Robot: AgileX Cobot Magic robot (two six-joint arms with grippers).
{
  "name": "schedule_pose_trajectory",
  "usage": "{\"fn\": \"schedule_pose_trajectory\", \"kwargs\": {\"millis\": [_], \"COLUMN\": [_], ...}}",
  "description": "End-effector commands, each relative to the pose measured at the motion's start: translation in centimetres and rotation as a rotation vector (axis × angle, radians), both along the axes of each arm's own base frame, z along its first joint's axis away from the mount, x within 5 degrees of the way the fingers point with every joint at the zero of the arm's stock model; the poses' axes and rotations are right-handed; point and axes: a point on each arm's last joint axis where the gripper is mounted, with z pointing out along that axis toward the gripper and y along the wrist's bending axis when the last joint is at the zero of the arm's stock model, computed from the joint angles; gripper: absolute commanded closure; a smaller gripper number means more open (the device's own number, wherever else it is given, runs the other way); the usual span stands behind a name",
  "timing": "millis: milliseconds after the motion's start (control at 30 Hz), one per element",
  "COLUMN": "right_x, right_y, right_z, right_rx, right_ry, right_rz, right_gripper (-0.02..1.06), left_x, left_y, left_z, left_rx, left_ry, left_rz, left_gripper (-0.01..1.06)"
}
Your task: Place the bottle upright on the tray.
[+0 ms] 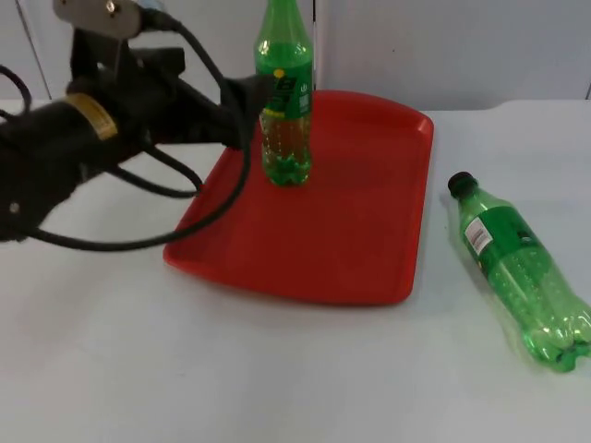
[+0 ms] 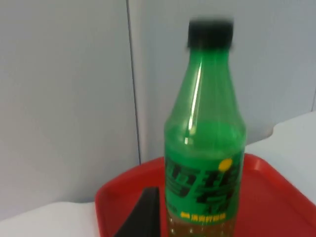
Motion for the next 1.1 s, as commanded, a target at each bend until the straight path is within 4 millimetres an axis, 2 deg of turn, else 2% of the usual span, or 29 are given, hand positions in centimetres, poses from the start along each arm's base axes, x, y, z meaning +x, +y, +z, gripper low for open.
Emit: {"fn": "schedule_pose_trajectory", "kwargs": {"millis": [0,67,167,200,333,367,533,567,767,800,967,1067], "right_x": [0.0,0.0,0.0,0.0,0.0,0.0,0.0,0.0,0.0,0.0,0.0,0.0], "right_y": [0.0,0.0,0.0,0.0,0.0,0.0,0.0,0.0,0.0,0.0,0.0,0.0], "right_z": [0.0,0.0,0.0,0.0,0.0,0.0,0.0,0.0,0.0,0.0,0.0,0.0], "right_rx": [-0.002,-0.002,-0.002,-0.002,-0.002,-0.002,-0.002,-0.002,-0.002,-0.002,-0.002,-0.002], "right_ry": [-0.006,-0.006,-0.006,-0.006,-0.006,-0.006,-0.006,-0.006,-0.006,-0.006,-0.006,-0.006], "right_rz": [0.007,0.007,0.007,0.007,0.007,0.007,0.007,0.007,0.007,0.007,0.007,0.007], "right_gripper": [-0.01,-0.01,-0.01,-0.01,-0.01,-0.01,-0.01,-0.01,-0.01,-0.01,-0.01,-0.01], "left_x": [-0.4,-0.5,-1.0,-1.0,-2.4,-2.4,-3.7,-3.7,-4.0,-4.0,-4.0,-4.2], "left_y": [0.1,0.3,0.8,0.8,1.8,1.8,2.6,2.6,3.8,3.8,4.4,4.5], "left_z": [1.0,1.7,3.9,3.9,7.9,7.9,11.8,11.8,16.3,16.3,19.4,20.0], "left_rx": [0.009,0.023,0.053,0.053,0.055,0.055,0.075,0.075,0.185,0.185,0.253,0.263], "left_ry": [0.02,0.033,0.066,0.066,0.095,0.095,0.142,0.142,0.404,0.404,0.519,0.548], "left_rz": [0.007,0.014,0.05,0.05,0.121,0.121,0.166,0.166,0.286,0.286,0.34,0.351], "left_gripper": [0.12,0.12,0.12,0.12,0.12,0.12,0.12,0.12,0.12,0.12,0.12,0.12]}}
